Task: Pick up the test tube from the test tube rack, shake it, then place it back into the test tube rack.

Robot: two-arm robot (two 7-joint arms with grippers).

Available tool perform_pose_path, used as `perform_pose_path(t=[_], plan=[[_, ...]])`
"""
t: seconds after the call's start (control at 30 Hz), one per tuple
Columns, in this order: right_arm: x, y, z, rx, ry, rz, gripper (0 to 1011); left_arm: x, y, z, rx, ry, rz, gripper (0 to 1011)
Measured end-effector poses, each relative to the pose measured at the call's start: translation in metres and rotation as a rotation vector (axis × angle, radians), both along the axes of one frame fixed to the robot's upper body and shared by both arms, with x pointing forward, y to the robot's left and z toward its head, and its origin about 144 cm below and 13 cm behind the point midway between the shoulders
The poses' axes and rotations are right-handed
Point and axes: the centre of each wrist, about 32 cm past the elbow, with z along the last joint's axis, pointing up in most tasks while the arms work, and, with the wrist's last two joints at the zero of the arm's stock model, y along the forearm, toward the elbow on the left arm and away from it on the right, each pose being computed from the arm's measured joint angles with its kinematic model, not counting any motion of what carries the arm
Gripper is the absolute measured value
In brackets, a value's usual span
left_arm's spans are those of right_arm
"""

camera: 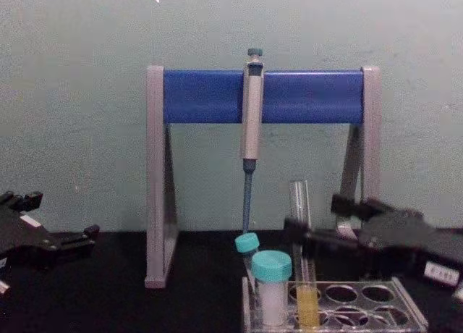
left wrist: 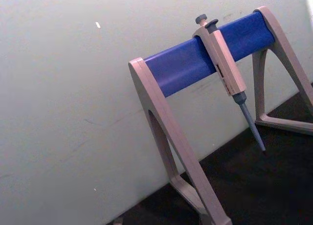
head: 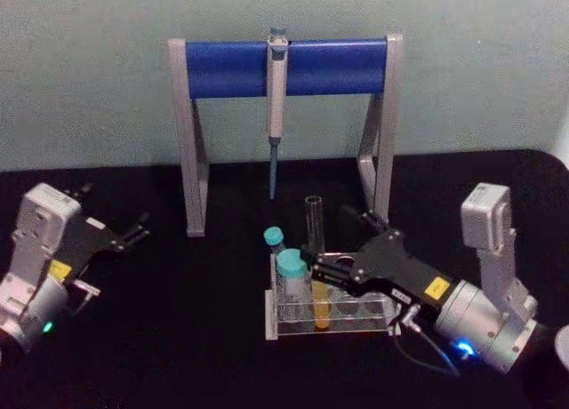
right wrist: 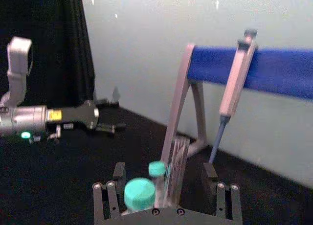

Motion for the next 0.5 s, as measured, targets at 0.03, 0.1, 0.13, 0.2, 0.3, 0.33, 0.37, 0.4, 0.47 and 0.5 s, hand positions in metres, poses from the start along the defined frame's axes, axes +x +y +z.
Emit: perform_pose_path(t=[0.03,0.1,0.13,0.2,0.3,0.33,0.37,0.4,0.47,0.5], plan=[[-0.001,-0.001,0.004,0.006,-0.020,-0.005,1000,0.000,0.000,0.000,0.000,0.000,0.000,1001],[-0.002,-0.001,0.009,0.014,-0.044,-0.015,1000,0.000,0.000,0.000,0.000,0.000,0.000,1001],[-0.004,-0.002,0.013,0.026,-0.072,-0.034,1000,0.000,0.000,0.000,0.000,0.000,0.000,1001],[-0.007,-0.004,0.020,0.044,-0.113,-0.074,1000,0.000,0.000,0.000,0.000,0.000,0.000,1001],[-0.012,-0.007,0.025,0.054,-0.158,-0.131,1000,0.000,0.000,0.000,0.000,0.000,0.000,1001],[-0.013,-0.008,0.026,0.054,-0.171,-0.151,1000,0.000,0.000,0.000,0.000,0.000,0.000,1001],[-0.014,-0.010,0.027,0.055,-0.183,-0.174,1000,0.000,0.000,0.000,0.000,0.000,0.000,1001],[-0.017,-0.012,0.028,0.055,-0.203,-0.217,1000,0.000,0.000,0.000,0.000,0.000,0.000,1001],[-0.019,-0.014,0.028,0.049,-0.216,-0.261,1000,0.000,0.000,0.000,0.000,0.000,0.000,1001],[-0.022,-0.016,0.026,0.042,-0.220,-0.306,1000,0.000,0.000,0.000,0.000,0.000,0.000,1001]])
